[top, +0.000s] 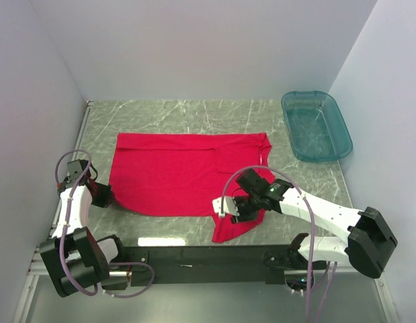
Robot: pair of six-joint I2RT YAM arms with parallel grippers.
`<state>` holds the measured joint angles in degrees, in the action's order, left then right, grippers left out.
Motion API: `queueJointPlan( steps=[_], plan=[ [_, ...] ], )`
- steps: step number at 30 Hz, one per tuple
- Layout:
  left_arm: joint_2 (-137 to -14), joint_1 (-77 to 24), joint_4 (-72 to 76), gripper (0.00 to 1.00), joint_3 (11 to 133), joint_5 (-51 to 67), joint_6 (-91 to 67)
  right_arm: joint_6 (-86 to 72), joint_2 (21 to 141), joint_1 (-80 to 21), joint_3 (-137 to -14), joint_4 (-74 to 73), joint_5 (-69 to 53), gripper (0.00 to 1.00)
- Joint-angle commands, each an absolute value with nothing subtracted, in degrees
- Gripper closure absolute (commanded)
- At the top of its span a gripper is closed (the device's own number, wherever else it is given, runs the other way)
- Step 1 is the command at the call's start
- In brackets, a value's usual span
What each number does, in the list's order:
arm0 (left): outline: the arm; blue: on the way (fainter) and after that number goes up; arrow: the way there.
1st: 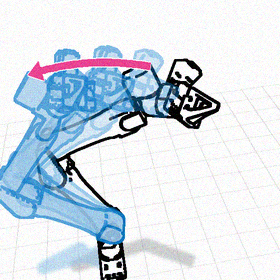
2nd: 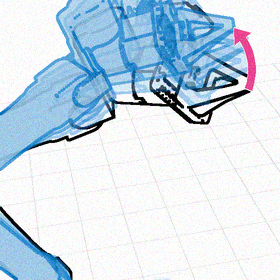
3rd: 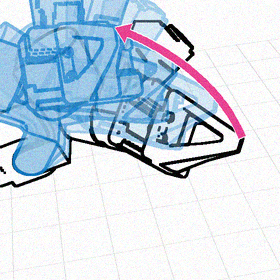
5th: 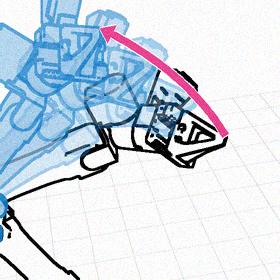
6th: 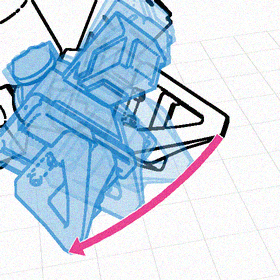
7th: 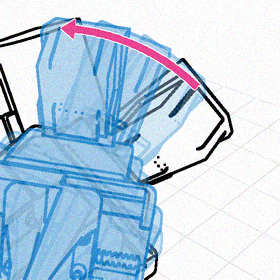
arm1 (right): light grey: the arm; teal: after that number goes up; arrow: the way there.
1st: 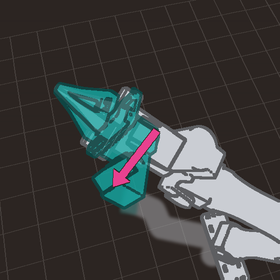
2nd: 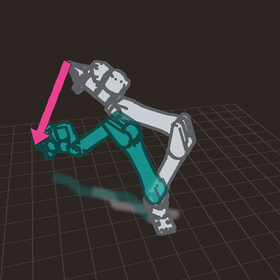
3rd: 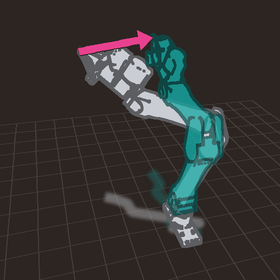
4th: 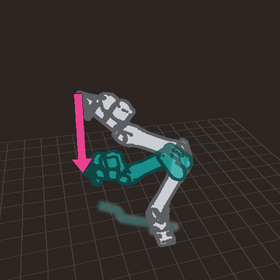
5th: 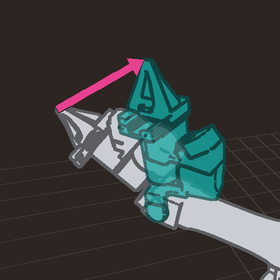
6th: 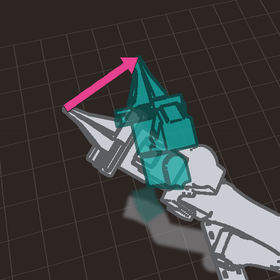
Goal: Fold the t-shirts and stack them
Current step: Fold the tshirt
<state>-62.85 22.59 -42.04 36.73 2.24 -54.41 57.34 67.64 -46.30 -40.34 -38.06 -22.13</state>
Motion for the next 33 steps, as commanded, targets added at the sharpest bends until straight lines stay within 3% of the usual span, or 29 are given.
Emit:
queueJointPlan(
  steps=[1, 7, 17, 26, 29, 33],
  plan=[
    [-62.8, 22.9, -40.3, 1.0, 36.5, 3.4, -53.0, 50.4, 67.2, -44.1, -41.7, -31.0, -19.5, 0.5],
    [-63.4, 23.1, -40.0, 1.0, 36.4, 4.1, -52.7, 55.2, 65.7, -42.7, -42.1, -36.0, -25.5, 0.53],
    [-63.4, 23.3, -40.0, 1.0, 36.6, 4.5, -52.0, 51.8, 78.9, -42.7, -43.5, -31.2, -27.2, 0.52],
    [-63.4, 23.9, -39.9, 1.0, 36.7, 5.1, -51.5, 50.4, 82.4, -42.7, -43.4, -28.9, -24.9, 0.52],
    [-63.4, 23.9, -39.7, 1.0, 36.6, 5.4, -51.5, 50.0, 83.0, -42.7, -43.2, -28.7, -24.8, 0.54],
    [-63.4, 24.0, -39.8, 1.0, 36.7, 5.4, -51.4, 50.4, 84.3, -42.7, -43.2, -29.4, -25.4, 0.64]
  ],
)
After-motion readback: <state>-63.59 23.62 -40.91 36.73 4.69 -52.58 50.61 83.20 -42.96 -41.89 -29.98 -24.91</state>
